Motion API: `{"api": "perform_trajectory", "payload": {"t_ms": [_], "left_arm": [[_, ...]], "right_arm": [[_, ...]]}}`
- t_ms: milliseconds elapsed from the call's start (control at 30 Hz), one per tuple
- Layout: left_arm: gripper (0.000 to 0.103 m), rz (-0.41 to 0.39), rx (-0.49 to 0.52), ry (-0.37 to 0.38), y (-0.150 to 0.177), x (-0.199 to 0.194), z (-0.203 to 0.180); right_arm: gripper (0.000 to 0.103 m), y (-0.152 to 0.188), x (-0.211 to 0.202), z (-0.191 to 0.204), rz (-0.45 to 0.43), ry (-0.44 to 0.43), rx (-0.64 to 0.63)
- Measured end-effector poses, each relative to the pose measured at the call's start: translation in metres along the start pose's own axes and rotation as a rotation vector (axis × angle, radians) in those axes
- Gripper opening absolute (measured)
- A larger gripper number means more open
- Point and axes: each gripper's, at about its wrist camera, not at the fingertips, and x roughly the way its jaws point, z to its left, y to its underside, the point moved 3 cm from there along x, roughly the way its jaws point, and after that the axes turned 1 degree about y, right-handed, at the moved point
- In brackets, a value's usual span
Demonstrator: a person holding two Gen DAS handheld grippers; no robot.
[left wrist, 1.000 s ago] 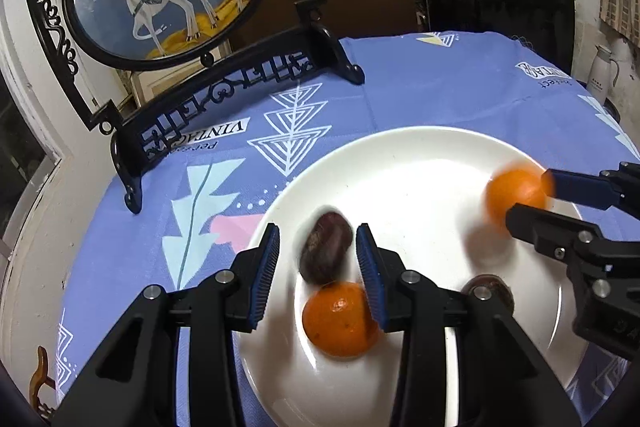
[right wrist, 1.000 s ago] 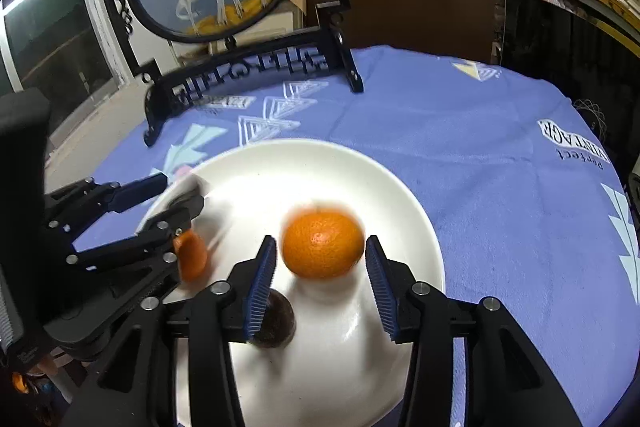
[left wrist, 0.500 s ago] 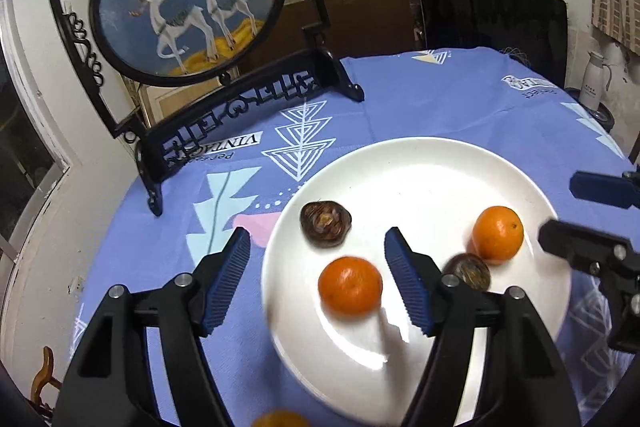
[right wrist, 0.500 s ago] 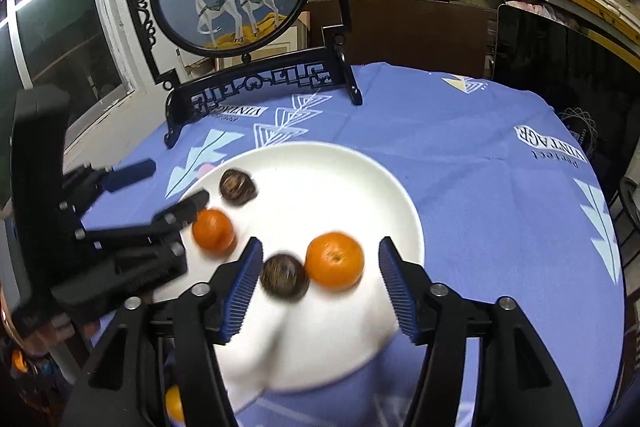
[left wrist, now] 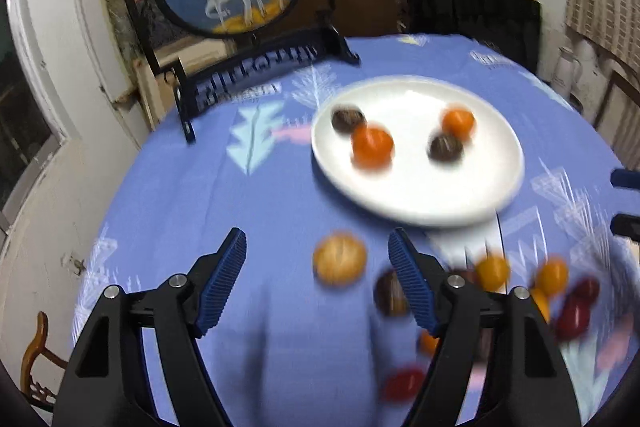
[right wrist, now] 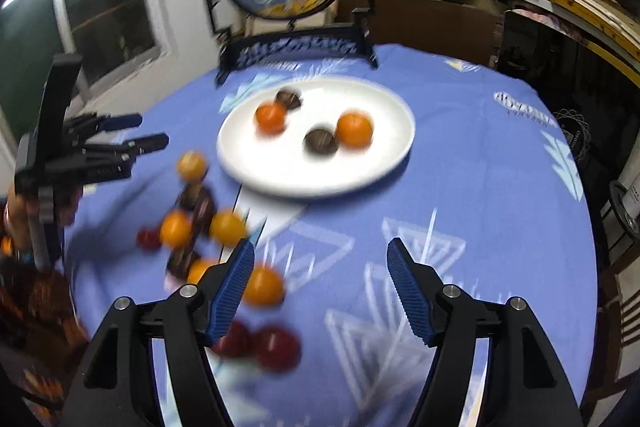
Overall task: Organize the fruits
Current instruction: 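Move both open tools back to the fruit cluster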
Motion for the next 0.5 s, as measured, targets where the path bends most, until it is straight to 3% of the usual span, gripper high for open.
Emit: {"api": "perform_trajectory", "payload": {"t_ms": [167, 233, 500], "left_arm": [[0.074, 0.053, 0.075, 0.106, 0.051, -0.009, -0.011], [0.074, 0.064, 0.112, 0.114, 0.062, -0.008, -0.019], [0.076, 0.110, 0.197, 0.178, 0.077, 0.015, -0.049]], "right_arm": [[0.070, 0.035, -0.006, 0.011, 0.043, -0.031, -0.023], [0.070, 0.046, -0.004, 0.013, 0.069, -0.042, -0.020], [0.070, 0.070, 0.011, 0.024, 0.147, -0.069, -0.020]]}}
